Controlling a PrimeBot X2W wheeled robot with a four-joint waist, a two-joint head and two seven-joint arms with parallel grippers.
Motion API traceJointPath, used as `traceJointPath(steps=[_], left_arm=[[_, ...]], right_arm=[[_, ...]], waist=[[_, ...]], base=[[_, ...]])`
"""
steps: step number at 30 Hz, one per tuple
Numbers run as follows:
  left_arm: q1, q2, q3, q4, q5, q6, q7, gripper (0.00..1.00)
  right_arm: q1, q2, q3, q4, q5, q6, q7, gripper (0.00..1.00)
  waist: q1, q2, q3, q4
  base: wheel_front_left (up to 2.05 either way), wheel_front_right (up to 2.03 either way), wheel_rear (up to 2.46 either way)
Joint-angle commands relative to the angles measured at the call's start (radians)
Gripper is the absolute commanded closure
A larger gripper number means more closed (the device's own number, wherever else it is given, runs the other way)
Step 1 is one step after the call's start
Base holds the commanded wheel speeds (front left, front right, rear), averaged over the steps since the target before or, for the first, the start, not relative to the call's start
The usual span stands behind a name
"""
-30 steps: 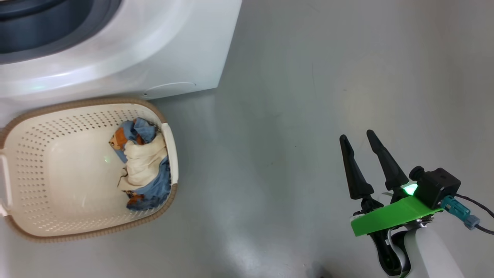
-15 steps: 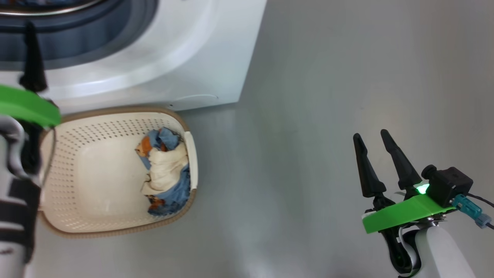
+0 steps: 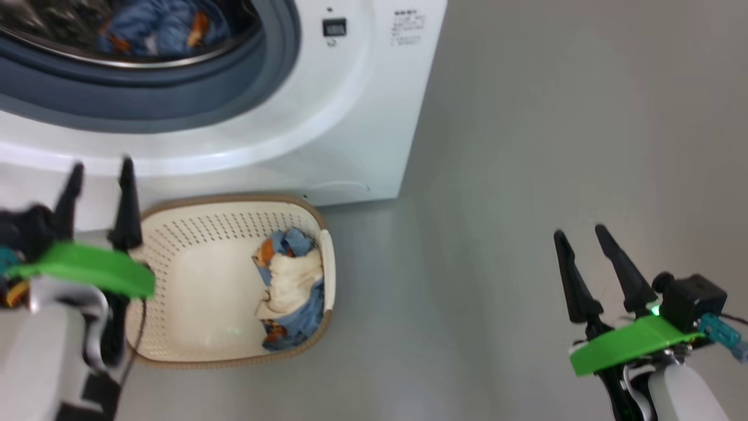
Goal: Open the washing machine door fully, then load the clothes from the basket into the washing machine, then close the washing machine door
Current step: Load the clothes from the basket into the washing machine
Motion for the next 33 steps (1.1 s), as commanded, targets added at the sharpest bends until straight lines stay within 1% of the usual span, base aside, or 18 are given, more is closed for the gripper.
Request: traceJointPath(steps=[1,9,18,33], left_arm=[[0.023,0.034,0.037,-0.032,0.018,-0.001,-0.005,0.00],[0.204,0.001,0.070,-0.102,0.050,-0.001,-0.005,0.00],[0.354,-0.022,0.106,-0.162,0.064,-0.001,-0.005,0.00],[0.557,-0.046,0.189,-0.309,0.085,-0.001,-0.005,0.00]], right_arm=[[0.021,-0.013,0.020,-0.016,0.004,0.002,-0.012,0.00],[0.088,-0.042,0.009,-0.004,0.021,0.002,-0.012,0.00],[0.161,-0.068,-0.007,-0.004,0.034,0.002,-0.012,0.00],[0.243,-0.090,-0.032,-0.012,0.047,0.002,-0.012,0.00]], waist=[[0.0000,0.0000,-0.055,0.037],[0.0000,0.0000,-0.148,0.075],[0.0000,0.0000,-0.223,0.110],[0.0000,0.0000,-0.274,0.123]], base=[[0.00,0.00,0.00],[0.00,0.00,0.00],[0.00,0.00,0.00],[0.00,0.00,0.00]])
